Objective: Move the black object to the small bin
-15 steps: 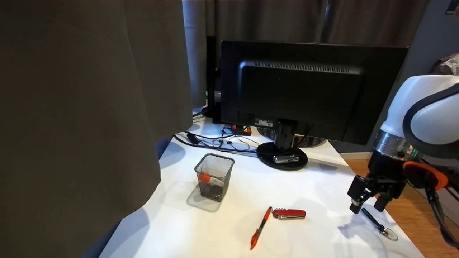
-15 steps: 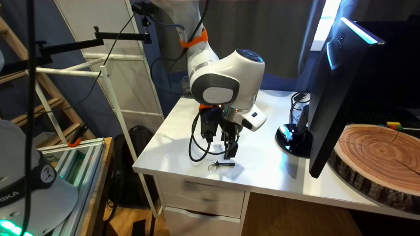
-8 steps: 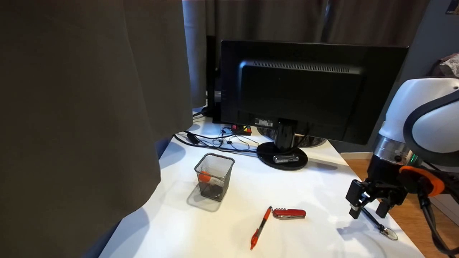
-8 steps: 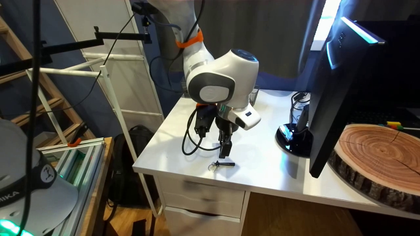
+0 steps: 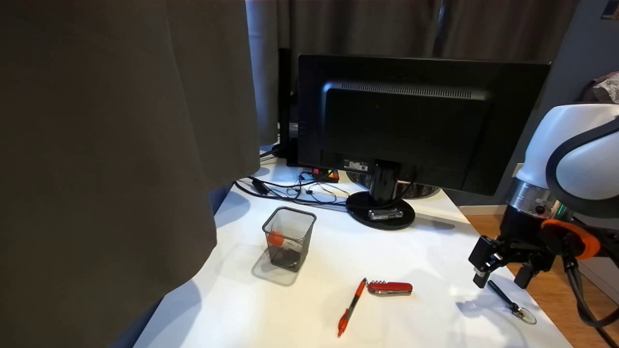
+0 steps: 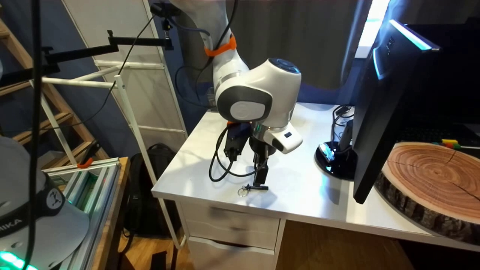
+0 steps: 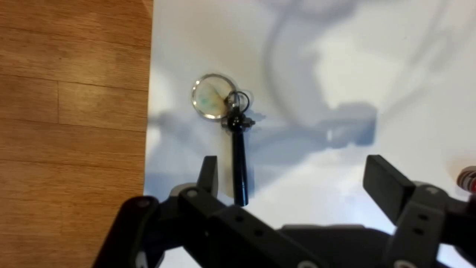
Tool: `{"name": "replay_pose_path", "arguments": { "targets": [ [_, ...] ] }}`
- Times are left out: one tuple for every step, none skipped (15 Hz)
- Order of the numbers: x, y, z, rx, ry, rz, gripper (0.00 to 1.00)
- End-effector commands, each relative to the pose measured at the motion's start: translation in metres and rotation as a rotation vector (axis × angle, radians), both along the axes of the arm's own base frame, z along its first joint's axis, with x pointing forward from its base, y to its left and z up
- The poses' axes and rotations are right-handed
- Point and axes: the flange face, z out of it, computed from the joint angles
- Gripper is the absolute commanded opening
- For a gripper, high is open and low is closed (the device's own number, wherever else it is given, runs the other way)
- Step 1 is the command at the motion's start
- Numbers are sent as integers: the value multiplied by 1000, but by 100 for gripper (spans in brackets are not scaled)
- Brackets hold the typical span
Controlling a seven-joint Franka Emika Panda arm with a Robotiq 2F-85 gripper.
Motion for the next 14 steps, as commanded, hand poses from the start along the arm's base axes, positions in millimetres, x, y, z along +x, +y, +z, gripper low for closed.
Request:
{"name": "replay_pose_path", "arguments": {
  "targets": [
    [3, -5, -3, -8, -2, -16, 100],
    [3, -9, -6, -21, -8, -19, 100],
    [4, -12, -8, -26, -9, -24, 100],
    [4, -15, -10, -28, -12, -30, 98],
    [4, -18, -13, -31, -19, -34, 96],
    [6, -19, -16, -26, -31, -39, 96],
    [7, -18, -18, -22, -44, -42, 92],
    [8, -17, -20, -18, -57, -42, 86],
    [9, -14, -22, -14, -71, -41, 72],
    [10, -13, -23, -13, -81, -40, 61],
    [13, -19, -29, -16, -85, -37, 54],
    [14, -19, -31, -21, -88, -34, 45],
    [14, -21, -33, -27, -90, -37, 39],
    [14, -25, -36, -33, -87, -40, 31]
  ]
}}
